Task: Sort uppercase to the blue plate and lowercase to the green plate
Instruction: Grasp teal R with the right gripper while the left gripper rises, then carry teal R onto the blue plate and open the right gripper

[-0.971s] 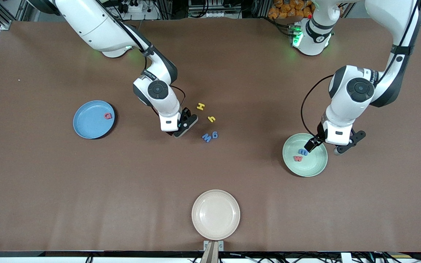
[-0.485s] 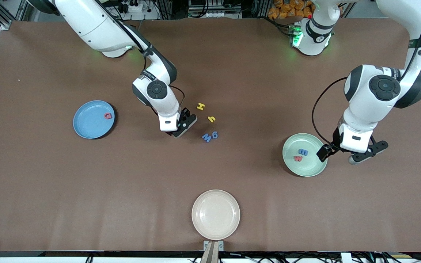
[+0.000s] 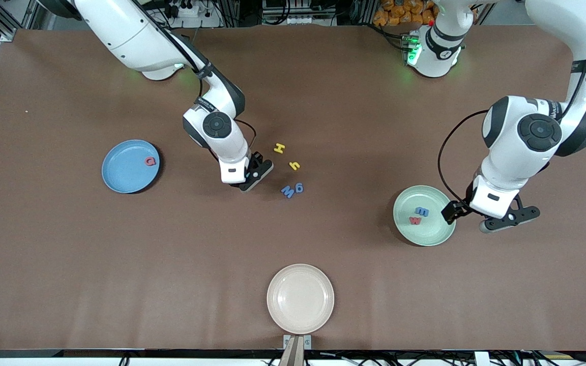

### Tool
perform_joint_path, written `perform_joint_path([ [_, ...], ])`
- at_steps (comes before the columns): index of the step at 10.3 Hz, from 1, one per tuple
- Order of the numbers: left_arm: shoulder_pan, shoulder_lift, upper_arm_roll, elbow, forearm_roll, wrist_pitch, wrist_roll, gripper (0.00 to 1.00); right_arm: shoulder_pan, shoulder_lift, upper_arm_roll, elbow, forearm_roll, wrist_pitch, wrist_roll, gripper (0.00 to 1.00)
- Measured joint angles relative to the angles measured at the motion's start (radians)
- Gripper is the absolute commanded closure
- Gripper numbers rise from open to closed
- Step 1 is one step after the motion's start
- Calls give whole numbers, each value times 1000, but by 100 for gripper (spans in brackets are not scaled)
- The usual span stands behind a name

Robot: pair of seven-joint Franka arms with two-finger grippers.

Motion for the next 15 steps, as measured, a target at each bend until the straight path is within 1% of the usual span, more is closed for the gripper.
perform_joint_path([
  [3, 0, -3, -1, 16, 0, -55, 11, 0, 0, -1, -1, 0, 0, 0, 0, 70],
  [5, 0, -18, -3, 15, 0, -104, 11, 0, -1, -2, -1, 0, 0, -1, 0, 71],
  [7, 0, -25, -9, 7, -22, -111, 10, 0, -1, -5, 0, 2, 0, -19, 0, 73],
  [9, 0, -50, -11, 9, -56, -110, 10, 0, -1, -13, 1, 16, 0, -80, 0, 74],
  [12, 0, -131, -11, 12, -70, -112, 10, 0, -8, -33, 0, 33, 0, -138, -17, 74],
  [15, -1, -208, -21, 13, -88, -198, 12, 0, -54, -92, 1, 53, 7, -299, -109, 74],
])
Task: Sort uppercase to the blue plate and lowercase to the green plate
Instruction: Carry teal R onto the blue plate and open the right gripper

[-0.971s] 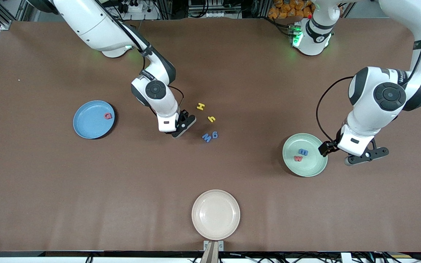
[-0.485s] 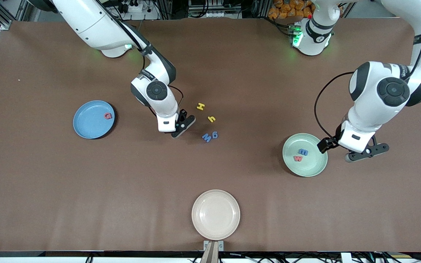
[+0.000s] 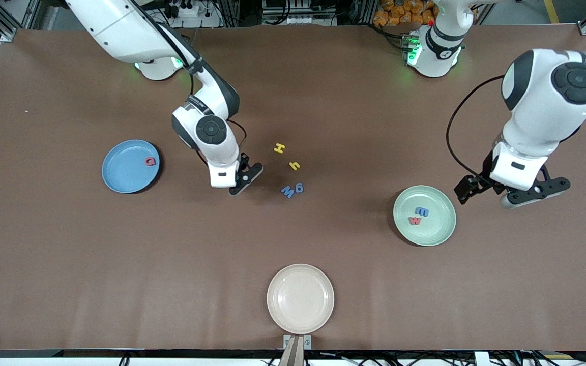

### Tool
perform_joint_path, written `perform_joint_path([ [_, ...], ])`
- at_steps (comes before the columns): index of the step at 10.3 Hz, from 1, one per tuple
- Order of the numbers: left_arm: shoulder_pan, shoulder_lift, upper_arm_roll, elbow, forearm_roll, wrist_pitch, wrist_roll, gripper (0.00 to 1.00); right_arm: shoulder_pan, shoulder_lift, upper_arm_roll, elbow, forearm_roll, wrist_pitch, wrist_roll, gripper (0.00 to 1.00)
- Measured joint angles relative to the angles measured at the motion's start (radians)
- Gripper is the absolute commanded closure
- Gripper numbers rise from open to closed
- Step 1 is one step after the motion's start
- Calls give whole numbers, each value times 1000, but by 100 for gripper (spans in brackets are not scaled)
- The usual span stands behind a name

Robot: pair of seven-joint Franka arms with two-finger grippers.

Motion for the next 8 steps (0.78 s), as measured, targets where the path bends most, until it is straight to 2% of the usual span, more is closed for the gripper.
perform_joint_path([
  [3, -1, -82, -2, -2, -64, -105, 65, 0, -64, -78, -17, 2, 19, -157, -175, 74],
  [6, -2, -109, -3, -6, -109, -124, 129, 0, -90, -95, -153, 1, 45, -235, -456, 71],
  [8, -2, -110, -3, -3, -138, -123, 202, 0, -96, -107, -255, 1, 115, -296, -667, 70],
])
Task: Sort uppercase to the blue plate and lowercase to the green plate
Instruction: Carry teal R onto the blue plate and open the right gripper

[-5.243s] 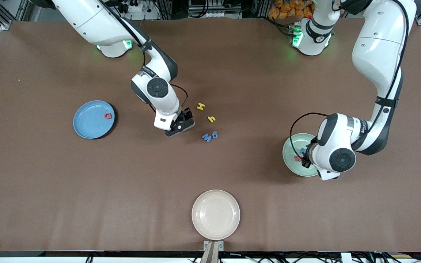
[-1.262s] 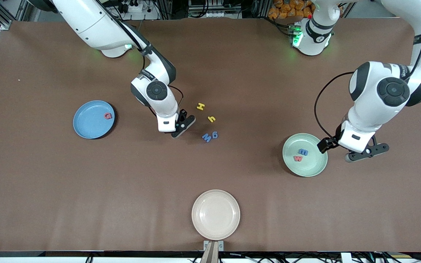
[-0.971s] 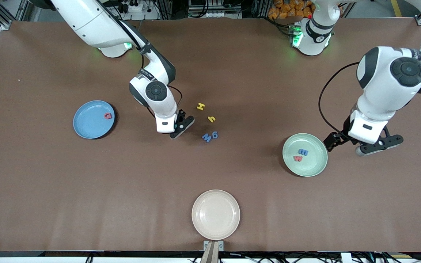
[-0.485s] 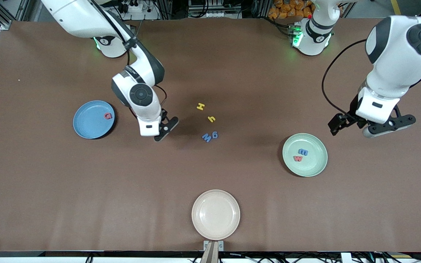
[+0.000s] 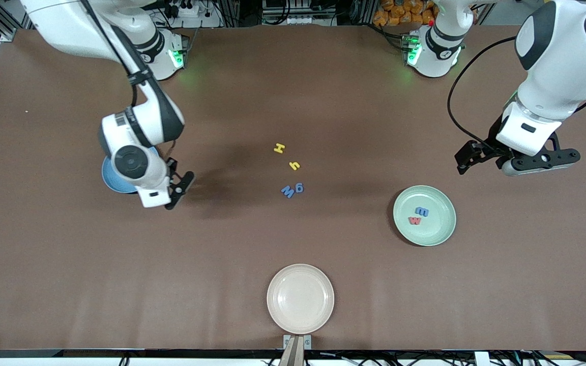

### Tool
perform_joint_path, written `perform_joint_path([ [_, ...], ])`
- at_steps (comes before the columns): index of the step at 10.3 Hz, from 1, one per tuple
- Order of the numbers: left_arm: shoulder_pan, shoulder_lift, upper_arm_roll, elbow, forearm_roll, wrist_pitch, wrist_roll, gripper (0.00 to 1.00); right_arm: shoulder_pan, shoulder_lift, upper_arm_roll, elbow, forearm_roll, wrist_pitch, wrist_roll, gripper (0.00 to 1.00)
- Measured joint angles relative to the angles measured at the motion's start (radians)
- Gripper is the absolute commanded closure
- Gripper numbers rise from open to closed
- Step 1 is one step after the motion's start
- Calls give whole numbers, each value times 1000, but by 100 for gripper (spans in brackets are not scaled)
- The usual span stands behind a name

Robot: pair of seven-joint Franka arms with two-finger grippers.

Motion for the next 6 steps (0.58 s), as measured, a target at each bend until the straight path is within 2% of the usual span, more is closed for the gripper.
perform_joint_path([
  [2, -16, 24, -5, 1, -18, 1, 12, 0, -2, -14, -105, -1, 29, -50, -164, 66],
  [5, -69, 138, -16, 13, -18, 44, -90, 0, -5, -14, -269, -20, 34, -59, -323, 73],
  [6, -82, 173, -16, 20, -8, 54, -135, 0, -8, -14, -296, -32, 36, -39, -335, 73],
])
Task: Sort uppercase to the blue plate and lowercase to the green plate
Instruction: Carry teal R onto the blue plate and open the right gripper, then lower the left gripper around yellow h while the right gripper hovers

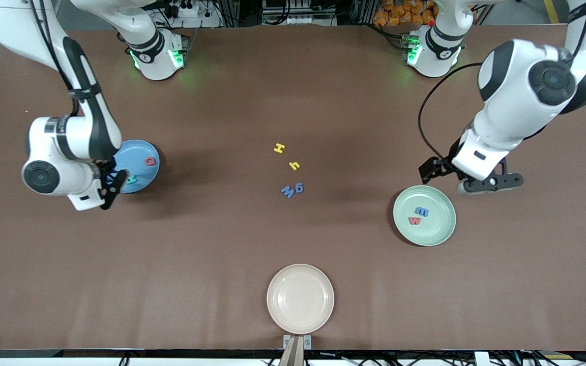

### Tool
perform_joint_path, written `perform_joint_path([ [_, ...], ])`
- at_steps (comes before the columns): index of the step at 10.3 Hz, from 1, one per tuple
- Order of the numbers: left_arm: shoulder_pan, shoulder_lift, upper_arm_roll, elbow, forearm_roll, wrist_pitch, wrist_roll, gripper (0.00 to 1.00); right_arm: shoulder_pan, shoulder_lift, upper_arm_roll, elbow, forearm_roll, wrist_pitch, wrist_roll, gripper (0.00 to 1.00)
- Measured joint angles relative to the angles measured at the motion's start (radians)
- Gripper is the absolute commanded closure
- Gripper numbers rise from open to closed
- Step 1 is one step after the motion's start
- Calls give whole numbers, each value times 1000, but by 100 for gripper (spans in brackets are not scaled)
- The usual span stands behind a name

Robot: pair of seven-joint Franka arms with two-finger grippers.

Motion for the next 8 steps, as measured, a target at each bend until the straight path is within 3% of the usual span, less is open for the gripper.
perform_joint_path([
  [3, -69, 111, -1, 31, 91, 9, -204, 0, 8, 15, -5, -44, 4, 73, 37, 69],
  [8, -234, 377, 0, 236, 128, 21, -649, 0, 36, 7, 7, -7, 9, 12, 162, 67],
])
